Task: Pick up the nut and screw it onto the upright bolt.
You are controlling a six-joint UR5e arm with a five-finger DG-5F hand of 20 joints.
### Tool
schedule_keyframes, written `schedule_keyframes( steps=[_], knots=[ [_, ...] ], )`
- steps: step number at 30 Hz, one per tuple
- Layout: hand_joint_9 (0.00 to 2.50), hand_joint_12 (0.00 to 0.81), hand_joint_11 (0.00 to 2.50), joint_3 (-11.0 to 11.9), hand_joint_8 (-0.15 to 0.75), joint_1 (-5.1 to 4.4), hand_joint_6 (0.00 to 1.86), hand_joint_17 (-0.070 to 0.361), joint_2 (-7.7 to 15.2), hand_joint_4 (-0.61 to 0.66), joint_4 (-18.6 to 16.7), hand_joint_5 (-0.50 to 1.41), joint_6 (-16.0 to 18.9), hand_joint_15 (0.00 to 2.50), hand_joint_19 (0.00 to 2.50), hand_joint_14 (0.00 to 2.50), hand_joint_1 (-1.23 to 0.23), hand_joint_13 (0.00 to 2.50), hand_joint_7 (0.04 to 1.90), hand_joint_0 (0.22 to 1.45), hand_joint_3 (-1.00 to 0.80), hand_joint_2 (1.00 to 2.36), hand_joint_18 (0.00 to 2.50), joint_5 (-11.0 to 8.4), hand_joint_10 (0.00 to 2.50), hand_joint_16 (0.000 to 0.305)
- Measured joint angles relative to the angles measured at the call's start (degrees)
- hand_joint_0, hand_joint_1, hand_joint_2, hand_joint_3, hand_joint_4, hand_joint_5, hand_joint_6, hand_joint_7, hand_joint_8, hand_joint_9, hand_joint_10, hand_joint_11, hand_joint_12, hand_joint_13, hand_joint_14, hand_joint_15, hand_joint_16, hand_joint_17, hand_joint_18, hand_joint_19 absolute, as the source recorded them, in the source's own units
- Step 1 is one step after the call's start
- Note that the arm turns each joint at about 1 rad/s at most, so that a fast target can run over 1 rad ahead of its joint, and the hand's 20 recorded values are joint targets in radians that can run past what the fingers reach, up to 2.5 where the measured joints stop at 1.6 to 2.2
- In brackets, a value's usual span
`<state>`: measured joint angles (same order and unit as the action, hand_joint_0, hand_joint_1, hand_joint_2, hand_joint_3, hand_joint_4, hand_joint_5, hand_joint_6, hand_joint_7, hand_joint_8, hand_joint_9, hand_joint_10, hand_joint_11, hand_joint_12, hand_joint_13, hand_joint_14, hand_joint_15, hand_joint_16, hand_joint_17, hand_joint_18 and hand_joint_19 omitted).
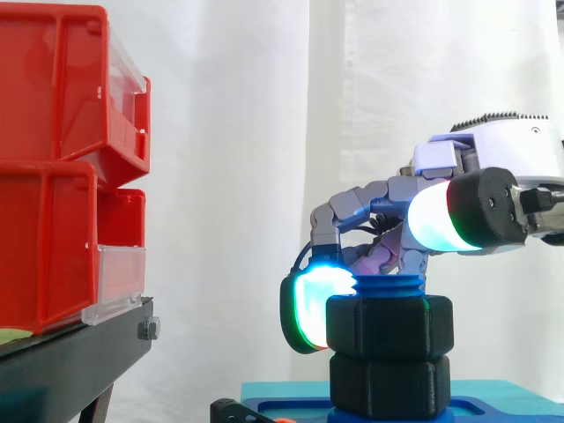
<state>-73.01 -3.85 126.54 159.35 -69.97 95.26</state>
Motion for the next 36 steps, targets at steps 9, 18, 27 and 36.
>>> schedule_keyframes(
  steps=[9, 18, 27, 36],
  knots=[
    [1.29, 0.29, 0.01, -0.66, 0.274, -0.25, 0.5, 0.077, -0.03, 0.13, -1.71, 0.05, 0.09, 0.0, 0.0, 0.0, -0.33, 0.63, 1.27, 0.46, -0.5, 1.0, 0.28, -0.18, 0.0, 0.034],
    [1.44, 0.265, 0.04, -0.66, 0.253, -0.07, 0.5, 0.069, -0.03, 0.06, -1.76, 0.08, 0.08, 0.0, 0.0, 0.0, -0.34, 0.71, 1.37, 0.46, -0.5, 1.0, 0.39, -0.01, 0.0, 0.03],
    [1.64, 0.225, 0.07, -0.66, 0.242, 0.21, 0.54, 0.057, -0.05, 0.04, -1.76, 0.09, -0.04, 0.0, 0.0, 0.0, -0.35, 0.89, 1.33, 0.46, -0.5, 1.0, 0.61, 0.01, 0.0, 0.025],
    [1.67, 0.22, 0.1, -0.66, 0.247, 0.25, 0.55, 0.057, -0.05, 0.05, -1.99, 0.09, -0.07, 0.0, 0.02, 0.0, -0.35, 0.93, 1.33, 0.46, -0.5, 1.0, 0.66, 0.0, 0.0, 0.025]
  ],
)
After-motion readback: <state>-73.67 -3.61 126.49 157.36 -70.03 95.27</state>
